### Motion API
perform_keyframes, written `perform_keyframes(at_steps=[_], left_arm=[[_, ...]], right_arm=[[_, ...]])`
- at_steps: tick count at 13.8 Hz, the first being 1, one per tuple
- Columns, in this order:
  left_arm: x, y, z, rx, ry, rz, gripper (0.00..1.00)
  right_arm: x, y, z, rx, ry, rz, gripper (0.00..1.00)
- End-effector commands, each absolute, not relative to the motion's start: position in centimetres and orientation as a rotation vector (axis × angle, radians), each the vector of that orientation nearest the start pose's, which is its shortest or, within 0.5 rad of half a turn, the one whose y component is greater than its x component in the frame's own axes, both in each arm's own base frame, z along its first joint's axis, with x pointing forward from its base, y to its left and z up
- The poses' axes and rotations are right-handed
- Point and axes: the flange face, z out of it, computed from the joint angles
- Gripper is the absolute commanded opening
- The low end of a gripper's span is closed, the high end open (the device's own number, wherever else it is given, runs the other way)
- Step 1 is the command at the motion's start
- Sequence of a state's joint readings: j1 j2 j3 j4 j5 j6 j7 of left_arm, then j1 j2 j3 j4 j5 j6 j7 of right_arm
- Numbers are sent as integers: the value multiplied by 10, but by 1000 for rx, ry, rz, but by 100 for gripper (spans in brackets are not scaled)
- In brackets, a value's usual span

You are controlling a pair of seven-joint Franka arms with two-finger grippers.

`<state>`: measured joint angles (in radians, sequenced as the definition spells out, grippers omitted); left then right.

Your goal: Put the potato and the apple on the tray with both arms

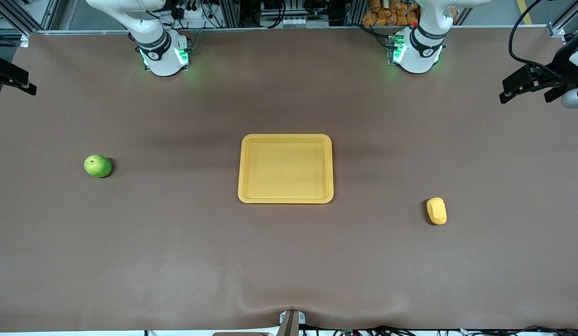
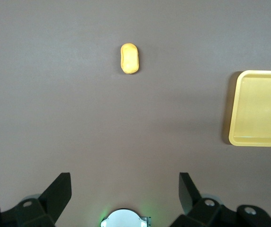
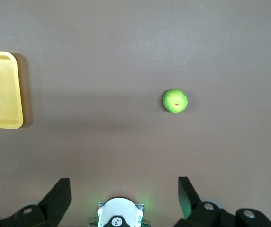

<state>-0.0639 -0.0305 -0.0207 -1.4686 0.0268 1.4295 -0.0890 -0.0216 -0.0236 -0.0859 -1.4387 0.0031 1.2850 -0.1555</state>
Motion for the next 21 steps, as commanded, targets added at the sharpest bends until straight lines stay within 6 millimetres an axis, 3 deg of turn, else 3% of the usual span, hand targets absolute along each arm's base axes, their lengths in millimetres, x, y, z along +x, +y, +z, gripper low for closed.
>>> perform_keyframes(at_steps=[1, 10, 13, 21], left_arm=[[526, -41, 680, -3096, -20, 17, 100], [528, -37, 679, -3094, -34, 20, 100], [529, -26, 678, -3094, -65, 23, 100], [543, -27, 660, -3092, -63, 56, 100]], right_arm=[[505, -52, 676, -3112, -71, 193, 100], [512, -56, 674, -3107, -70, 194, 100], [513, -61, 676, -3109, -56, 178, 100], [535, -68, 643, -3104, -37, 254, 100]])
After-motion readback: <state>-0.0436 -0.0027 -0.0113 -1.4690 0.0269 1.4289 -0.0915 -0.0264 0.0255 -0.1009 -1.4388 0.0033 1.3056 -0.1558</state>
